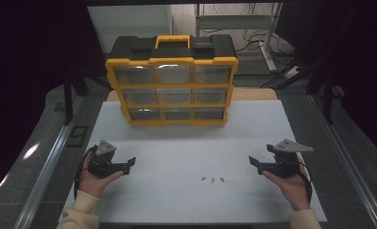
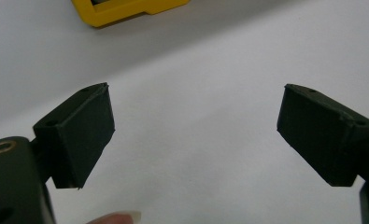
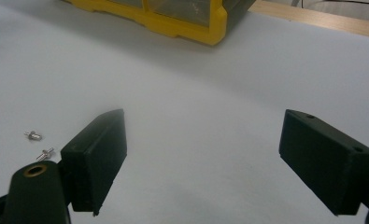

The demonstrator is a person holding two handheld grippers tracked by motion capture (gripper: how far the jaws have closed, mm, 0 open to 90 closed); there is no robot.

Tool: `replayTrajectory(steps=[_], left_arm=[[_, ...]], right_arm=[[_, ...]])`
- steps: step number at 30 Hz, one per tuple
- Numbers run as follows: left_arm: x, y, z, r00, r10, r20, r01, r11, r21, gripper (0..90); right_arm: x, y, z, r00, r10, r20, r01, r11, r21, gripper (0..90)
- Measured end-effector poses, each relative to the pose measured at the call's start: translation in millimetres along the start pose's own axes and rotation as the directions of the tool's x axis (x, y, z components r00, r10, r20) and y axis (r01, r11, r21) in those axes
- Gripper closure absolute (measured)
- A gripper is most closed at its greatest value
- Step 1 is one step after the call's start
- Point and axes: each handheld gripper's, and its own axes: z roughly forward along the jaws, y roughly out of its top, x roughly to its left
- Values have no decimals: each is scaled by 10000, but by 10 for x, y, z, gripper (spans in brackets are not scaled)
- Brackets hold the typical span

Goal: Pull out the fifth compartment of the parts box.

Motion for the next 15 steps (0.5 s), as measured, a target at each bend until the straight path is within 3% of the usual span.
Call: replayTrajectory(steps=[6,15], left_arm=[[20,-12,-12,9998,-144,-98,143,9999,-55,117],[39,-38,-3,9999,47,-111,-47,10000,1,117]], right_arm=[[-5,2,16,10000,3,-61,-3,10000,14,151],[23,7,39,10000,-73,36,73,10000,46,155]])
